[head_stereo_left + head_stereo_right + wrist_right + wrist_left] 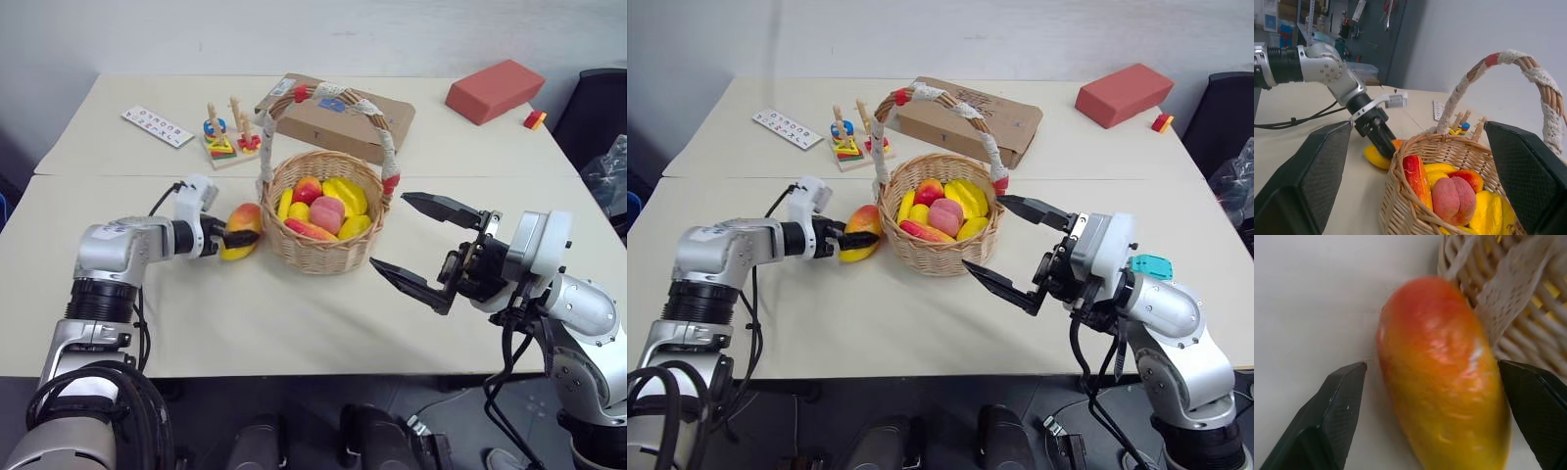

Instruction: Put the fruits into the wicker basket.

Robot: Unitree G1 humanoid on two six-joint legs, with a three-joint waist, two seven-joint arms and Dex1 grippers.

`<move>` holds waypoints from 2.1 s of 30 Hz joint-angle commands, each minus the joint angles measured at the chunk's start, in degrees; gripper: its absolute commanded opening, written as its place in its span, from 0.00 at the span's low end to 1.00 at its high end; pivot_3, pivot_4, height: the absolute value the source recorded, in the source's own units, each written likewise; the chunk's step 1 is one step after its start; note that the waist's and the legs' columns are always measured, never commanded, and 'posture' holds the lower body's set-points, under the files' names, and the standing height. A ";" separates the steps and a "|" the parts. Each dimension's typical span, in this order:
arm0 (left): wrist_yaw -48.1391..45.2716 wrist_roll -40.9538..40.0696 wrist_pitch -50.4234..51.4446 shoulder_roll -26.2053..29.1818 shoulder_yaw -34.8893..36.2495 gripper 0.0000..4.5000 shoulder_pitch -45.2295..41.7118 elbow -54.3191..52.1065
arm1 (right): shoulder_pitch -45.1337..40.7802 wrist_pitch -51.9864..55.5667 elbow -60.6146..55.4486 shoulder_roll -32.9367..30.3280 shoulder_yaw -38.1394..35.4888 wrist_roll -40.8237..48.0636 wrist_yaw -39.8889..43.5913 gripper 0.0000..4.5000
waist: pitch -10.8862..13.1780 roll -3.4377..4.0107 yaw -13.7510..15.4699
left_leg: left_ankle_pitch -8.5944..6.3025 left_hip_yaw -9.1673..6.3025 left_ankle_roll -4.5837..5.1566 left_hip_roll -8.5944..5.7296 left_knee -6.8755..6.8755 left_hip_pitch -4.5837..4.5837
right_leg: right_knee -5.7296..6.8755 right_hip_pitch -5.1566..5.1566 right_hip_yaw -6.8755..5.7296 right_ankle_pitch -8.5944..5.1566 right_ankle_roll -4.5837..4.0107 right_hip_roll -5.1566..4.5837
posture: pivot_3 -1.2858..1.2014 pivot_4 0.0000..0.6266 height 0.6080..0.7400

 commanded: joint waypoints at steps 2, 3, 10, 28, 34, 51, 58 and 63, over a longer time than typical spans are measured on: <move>-1.21 2.83 -4.85 -1.74 -0.66 0.86 -1.77 2.07 | -0.81 -0.21 -2.00 -0.19 -1.74 0.73 -0.47 1.00 | 0.00 -0.01 0.27 | 0.05 0.00 0.01 -0.01 0.02 0.00 | 0.00 0.00 0.02 0.01 0.02 -0.03 | 0.52 0.24 1.00; -1.69 3.17 -5.53 -1.82 -0.56 0.80 -1.71 2.37 | -0.76 -0.24 -1.99 -0.14 -1.72 0.68 -0.42 1.00 | 0.00 -0.02 0.32 | 0.07 0.00 0.01 -0.01 0.02 -0.01 | 0.00 0.00 0.03 0.02 0.04 -0.04 | 0.52 0.24 1.00; -12.71 -1.01 -9.01 8.89 8.50 0.61 4.25 -1.85 | 1.06 -1.09 -1.62 -0.36 -2.47 -0.12 0.30 1.00 | 0.08 -0.17 -0.77 | 0.03 0.11 -0.05 0.14 -0.05 -0.02 | -0.07 -0.06 0.10 0.03 0.05 -0.13 | 0.52 0.24 1.00; -9.33 -3.50 -3.24 -5.67 1.35 0.77 -8.14 -14.08 | 5.77 -0.47 -0.07 0.68 -5.45 -1.10 -1.38 1.00 | 0.12 -0.19 0.36 | -0.11 -0.20 0.06 0.09 0.50 -0.29 | -0.02 0.00 0.26 0.08 0.13 0.09 | 0.52 0.24 1.00; -16.16 -3.05 -17.58 -2.38 4.51 0.98 -3.51 -15.38 | 5.72 0.15 8.76 -1.20 -11.16 0.34 0.45 1.00 | 0.12 -0.19 -0.14 | -0.06 -0.17 0.00 0.14 0.55 -0.26 | 0.00 -0.01 0.28 0.07 0.13 0.10 | 0.52 0.24 1.00; -32.85 -18.71 -25.66 12.06 26.52 1.00 24.13 -31.03 | -38.98 -1.44 61.86 2.70 8.79 -13.57 24.18 0.91 | 0.39 0.23 -0.82 | -0.18 -0.26 -0.05 0.31 0.65 -0.30 | 0.03 -0.02 0.19 0.00 0.00 0.01 | 0.52 0.24 1.00; -29.60 -19.87 -25.55 8.71 23.74 1.00 28.66 -36.38 | -43.31 -3.13 68.51 5.15 7.13 -12.95 32.20 0.40 | 0.40 0.24 -0.74 | -0.26 -0.27 0.07 0.25 0.74 -0.38 | 0.03 -0.02 0.20 0.02 0.02 -0.05 | 0.52 0.24 1.00; -27.91 -19.59 -25.56 7.01 21.90 1.00 29.95 -36.77 | -36.94 3.07 56.21 3.75 3.29 -7.90 31.25 0.04 | 0.44 0.30 -0.71 | -0.27 -0.31 0.00 0.29 0.72 -0.38 | 0.03 -0.02 0.17 0.02 0.02 -0.02 | 0.52 0.24 1.00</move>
